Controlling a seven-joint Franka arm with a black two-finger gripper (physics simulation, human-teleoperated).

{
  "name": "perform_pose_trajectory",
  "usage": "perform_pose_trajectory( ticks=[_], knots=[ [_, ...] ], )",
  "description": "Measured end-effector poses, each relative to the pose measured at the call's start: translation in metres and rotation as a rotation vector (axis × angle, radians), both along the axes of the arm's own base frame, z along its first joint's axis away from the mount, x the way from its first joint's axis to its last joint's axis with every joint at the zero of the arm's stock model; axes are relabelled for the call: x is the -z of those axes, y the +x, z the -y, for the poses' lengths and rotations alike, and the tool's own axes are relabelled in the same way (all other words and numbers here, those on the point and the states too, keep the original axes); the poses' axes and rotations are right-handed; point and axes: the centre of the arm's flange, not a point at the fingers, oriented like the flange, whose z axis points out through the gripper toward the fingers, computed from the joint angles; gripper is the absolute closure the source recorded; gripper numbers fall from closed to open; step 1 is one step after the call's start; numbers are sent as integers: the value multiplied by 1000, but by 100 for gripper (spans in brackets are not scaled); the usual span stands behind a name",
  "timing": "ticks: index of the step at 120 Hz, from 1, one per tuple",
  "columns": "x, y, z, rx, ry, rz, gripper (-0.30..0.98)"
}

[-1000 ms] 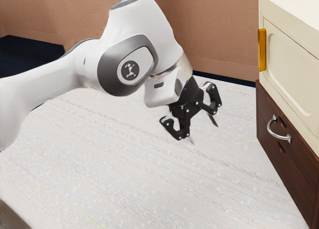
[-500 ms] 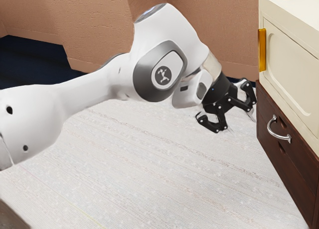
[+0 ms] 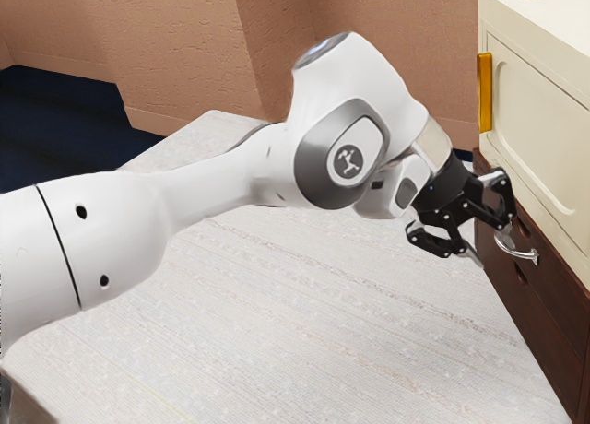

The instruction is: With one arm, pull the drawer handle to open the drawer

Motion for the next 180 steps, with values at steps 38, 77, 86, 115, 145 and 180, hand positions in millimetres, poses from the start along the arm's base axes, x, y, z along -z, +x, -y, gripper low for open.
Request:
perform_pose_trajectory(
  ticks=[38,77,86,115,145,180],
  knots=[
    [5,4,-1,41,8,34,44],
    [18,10,-9,56,22,37,57],
    [14,8,-10,59,25,42,66],
    [12,-14,-36,43,33,24,75],
    [7,-42,-60,22,50,6,76],
    [4,-71,-84,-1,60,-4,75]
  ],
)
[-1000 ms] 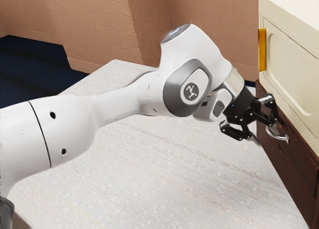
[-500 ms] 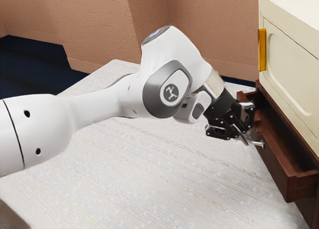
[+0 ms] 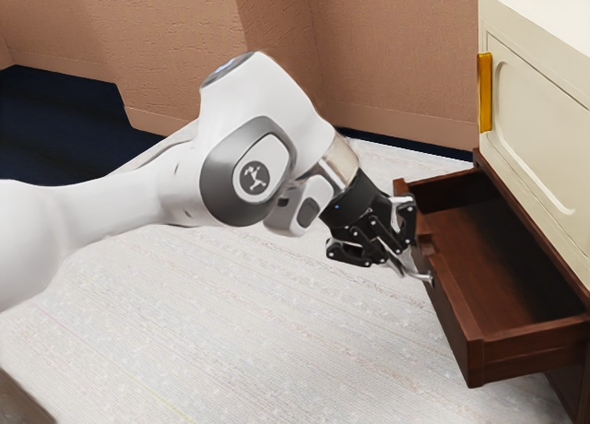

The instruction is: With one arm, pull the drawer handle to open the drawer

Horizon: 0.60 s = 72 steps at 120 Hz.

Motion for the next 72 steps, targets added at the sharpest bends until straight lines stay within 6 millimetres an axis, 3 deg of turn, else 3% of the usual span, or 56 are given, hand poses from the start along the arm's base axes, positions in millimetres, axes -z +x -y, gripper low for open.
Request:
perform_pose_trajectory(
  ticks=[47,72],
  knots=[
    [-1,-38,-34,-39,8,-14,75],
    [0,-43,-38,-43,12,-18,71]
  ],
)
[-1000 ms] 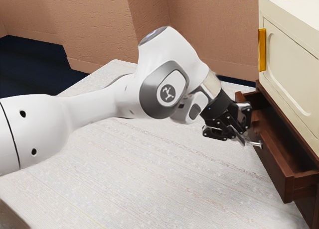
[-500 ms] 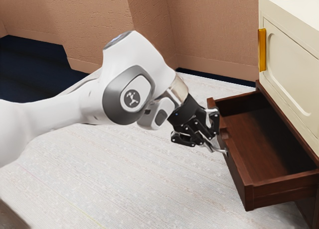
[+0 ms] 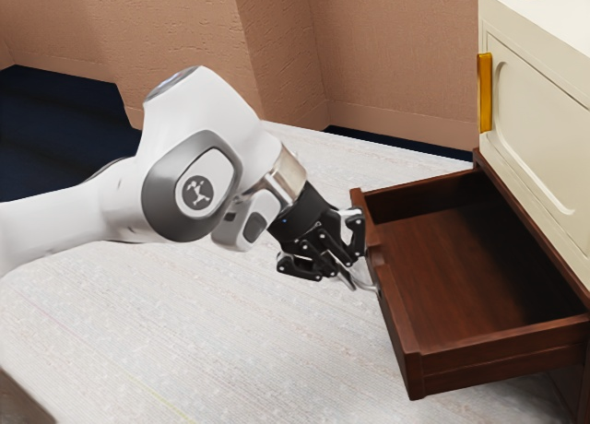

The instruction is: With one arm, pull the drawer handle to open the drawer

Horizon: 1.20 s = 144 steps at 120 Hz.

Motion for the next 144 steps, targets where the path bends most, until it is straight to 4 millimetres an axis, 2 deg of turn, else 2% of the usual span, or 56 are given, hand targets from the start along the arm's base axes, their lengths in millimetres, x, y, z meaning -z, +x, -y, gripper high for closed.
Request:
perform_pose_trajectory(
  ticks=[22,42,50,66,70,81,89,99,107,130,144],
  knots=[
    [0,-2,-1,-4,9,-6,63],
    [-20,-15,11,19,0,26,55],
    [-37,-23,3,8,-7,51,53],
    [-66,-34,-26,-33,-13,74,50],
    [-79,-34,-31,-38,3,81,50],
    [-139,-30,-36,-53,106,112,47],
    [-176,-23,-41,-95,186,93,44],
    [-201,-12,-53,-182,260,15,33],
    [-202,-7,-67,-281,291,-93,24],
    [-174,-16,-115,-588,322,-365,10],
    [-164,-19,-116,-707,327,-448,6]
  ],
)
